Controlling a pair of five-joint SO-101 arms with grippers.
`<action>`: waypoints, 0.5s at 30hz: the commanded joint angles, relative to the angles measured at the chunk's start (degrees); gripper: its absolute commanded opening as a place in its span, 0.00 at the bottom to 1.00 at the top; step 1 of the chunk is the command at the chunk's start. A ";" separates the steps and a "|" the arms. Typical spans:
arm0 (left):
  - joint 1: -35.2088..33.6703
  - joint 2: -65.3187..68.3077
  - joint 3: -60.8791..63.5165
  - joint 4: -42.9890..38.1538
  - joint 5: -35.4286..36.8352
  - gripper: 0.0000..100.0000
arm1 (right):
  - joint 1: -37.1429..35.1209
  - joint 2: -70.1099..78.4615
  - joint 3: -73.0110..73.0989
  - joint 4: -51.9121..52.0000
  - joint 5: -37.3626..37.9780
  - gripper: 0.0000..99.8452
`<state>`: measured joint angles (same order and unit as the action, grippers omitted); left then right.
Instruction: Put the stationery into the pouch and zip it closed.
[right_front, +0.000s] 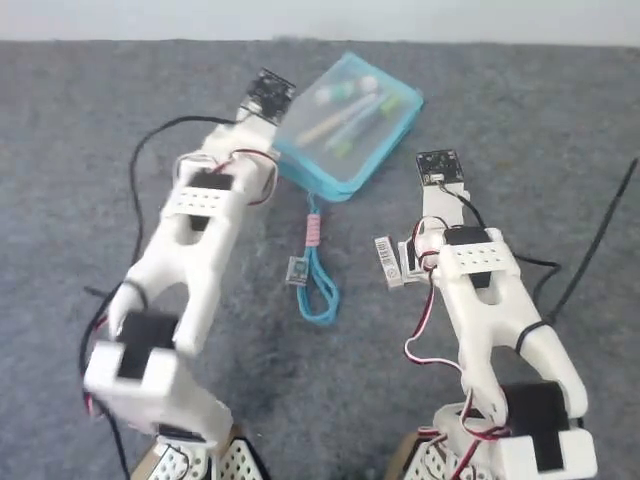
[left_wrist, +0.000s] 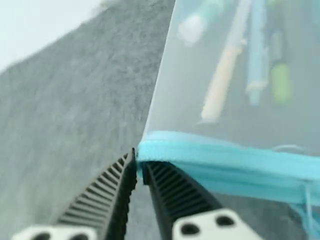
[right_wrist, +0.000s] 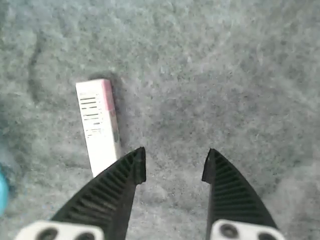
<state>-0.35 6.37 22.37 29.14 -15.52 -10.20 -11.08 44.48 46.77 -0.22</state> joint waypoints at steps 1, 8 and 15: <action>-1.32 -13.54 -0.75 16.09 2.55 0.01 | 0.66 -0.84 -0.44 -0.66 -0.62 0.18; -1.05 -24.26 -0.66 32.70 2.90 0.01 | 0.66 -0.75 -0.35 -0.66 -0.53 0.18; 0.09 -25.23 -0.22 35.78 8.62 0.01 | -0.84 -1.27 -0.26 -0.66 4.22 0.18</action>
<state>-1.14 -15.60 22.55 64.22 -10.59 -10.20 -11.08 44.48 46.77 1.36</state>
